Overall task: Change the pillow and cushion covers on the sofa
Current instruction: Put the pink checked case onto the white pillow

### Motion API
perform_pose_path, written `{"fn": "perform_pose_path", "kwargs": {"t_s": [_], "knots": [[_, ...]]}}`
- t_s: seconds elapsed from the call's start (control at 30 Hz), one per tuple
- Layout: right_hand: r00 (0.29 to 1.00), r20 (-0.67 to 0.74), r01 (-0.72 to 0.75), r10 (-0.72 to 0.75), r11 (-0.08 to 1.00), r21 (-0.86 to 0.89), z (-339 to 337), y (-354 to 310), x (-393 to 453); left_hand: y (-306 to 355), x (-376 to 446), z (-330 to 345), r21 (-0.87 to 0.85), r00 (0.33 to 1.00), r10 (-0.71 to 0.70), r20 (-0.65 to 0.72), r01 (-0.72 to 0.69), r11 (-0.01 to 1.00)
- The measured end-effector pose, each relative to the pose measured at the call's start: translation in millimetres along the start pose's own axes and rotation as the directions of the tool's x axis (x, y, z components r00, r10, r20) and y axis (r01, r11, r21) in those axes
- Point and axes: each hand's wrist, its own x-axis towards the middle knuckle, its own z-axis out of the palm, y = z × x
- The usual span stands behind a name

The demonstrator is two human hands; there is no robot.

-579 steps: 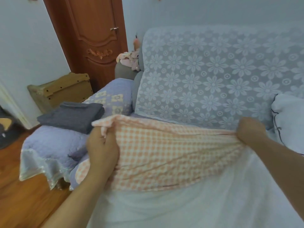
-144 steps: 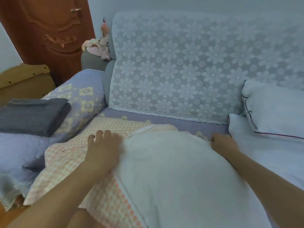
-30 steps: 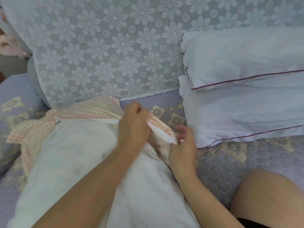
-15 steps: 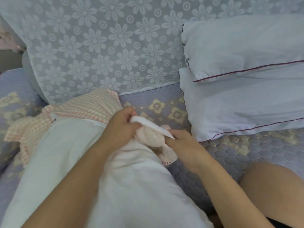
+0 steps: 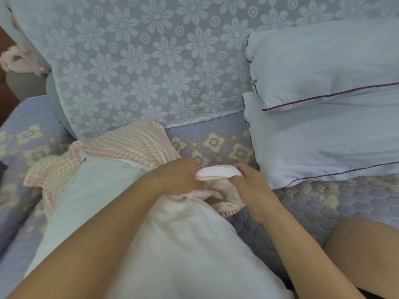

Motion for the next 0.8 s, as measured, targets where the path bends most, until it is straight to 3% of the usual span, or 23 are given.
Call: {"fn": "perform_pose_path", "kwargs": {"t_s": [0.07,0.1,0.17,0.3,0.37,0.47,0.57,0.63,0.7,0.8], "knots": [[0.992,0.120,-0.034,0.039,0.998,-0.050,0.7,-0.8,-1.5,-3.7,4.2,4.9,-0.323,0.983,-0.100,-0.157,0.045,0.945],[0.982,0.173,-0.066,0.076,0.996,-0.064,2.3,-0.3,-1.7,-6.5,6.1,5.3,-0.492,0.977,-0.153,-0.150,0.061,0.868],[0.969,0.209,-0.131,0.129,0.991,-0.007,3.6,0.6,0.3,-10.2,8.9,5.2,-0.642,0.980,-0.175,-0.092,0.076,0.762],[0.971,0.203,-0.181,0.129,0.949,0.259,-5.1,0.8,7.5,-5.4,7.9,9.8,-0.660,0.990,-0.106,-0.090,0.020,0.751],[0.968,0.232,-0.177,0.100,0.923,0.342,-10.3,1.1,6.5,-12.5,6.4,8.1,-0.667,1.000,-0.008,0.003,0.008,0.745],[0.952,0.298,-0.175,0.064,0.916,0.360,-13.0,1.1,2.5,-19.2,0.5,5.4,-0.651,0.984,0.100,0.148,0.021,0.759],[0.939,0.339,-0.185,0.057,0.916,0.356,-15.1,-1.8,0.6,-17.2,-3.8,4.4,-0.514,0.979,0.141,0.150,-0.045,0.857],[0.936,0.347,-0.191,0.059,0.914,0.358,-15.9,-2.4,-0.6,-16.5,-7.5,3.5,-0.498,0.969,0.167,0.180,-0.057,0.865],[0.938,0.337,-0.204,0.075,0.909,0.364,-15.6,-3.6,-2.5,-14.9,-7.1,6.6,-0.485,0.984,0.128,0.122,-0.053,0.873],[0.934,0.353,-0.182,0.047,0.915,0.360,-11.1,-6.4,-7.2,-10.4,2.4,18.8,-0.453,0.977,-0.054,-0.206,-0.046,0.890]]}}
